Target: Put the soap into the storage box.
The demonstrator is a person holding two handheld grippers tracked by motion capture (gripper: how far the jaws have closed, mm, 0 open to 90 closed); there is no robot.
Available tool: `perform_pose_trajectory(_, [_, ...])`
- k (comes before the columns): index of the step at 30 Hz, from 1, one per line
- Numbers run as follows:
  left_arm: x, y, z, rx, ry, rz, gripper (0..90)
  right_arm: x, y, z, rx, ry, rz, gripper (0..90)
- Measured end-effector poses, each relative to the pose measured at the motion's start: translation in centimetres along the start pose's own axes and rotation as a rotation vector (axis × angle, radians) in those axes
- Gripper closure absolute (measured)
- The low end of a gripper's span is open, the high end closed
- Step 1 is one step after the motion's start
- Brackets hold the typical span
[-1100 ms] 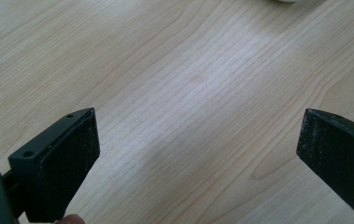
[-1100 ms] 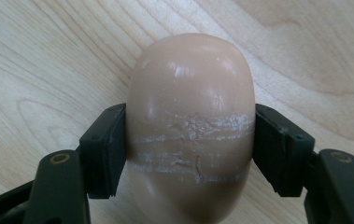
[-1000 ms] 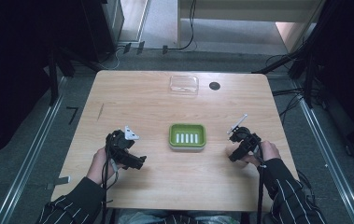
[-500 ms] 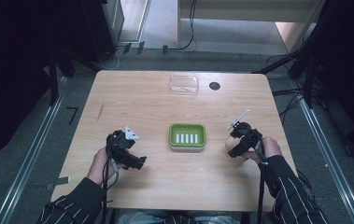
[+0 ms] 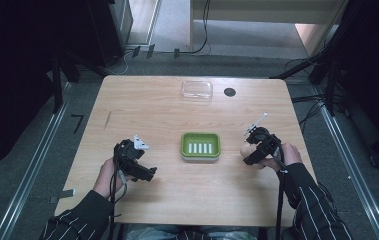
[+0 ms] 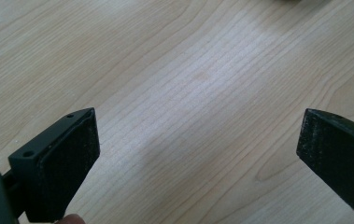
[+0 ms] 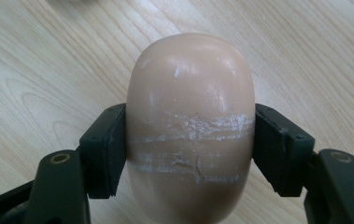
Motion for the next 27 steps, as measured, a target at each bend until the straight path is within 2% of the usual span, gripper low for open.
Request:
perform_pose_trajectory(12, [-0.1,0.1,0.0,0.005,-0.003,-0.006,0.1,0.0,0.0,-0.6,-0.004,0.015,0.009,33.6])
perform_pose_trajectory(21, [-0.1,0.2,0.0,0.002,-0.002,-0.010,0.1,0.3,0.5,-1.3,0.020,0.020,0.011,33.6])
perform_pose_trajectory(23, [-0.1,0.2,0.0,0.003,-0.002,-0.010,0.0,0.2,0.6,-1.4,0.021,0.009,0.011,33.6])
perform_pose_trajectory(27, [-0.1,0.1,0.0,0.000,-0.005,-0.009,0.0,0.0,0.7,-1.9,0.026,0.031,0.014,33.6])
Point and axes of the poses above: each handheld gripper's, and its own axes: y roughly backward along the jaws, z roughly out of its underside, x roughly to its right, the point moved 3 cm from there along -y, roughly forward along the jaws, and after that the axes turned 7 degrees about -y, right-handed, at the moved point
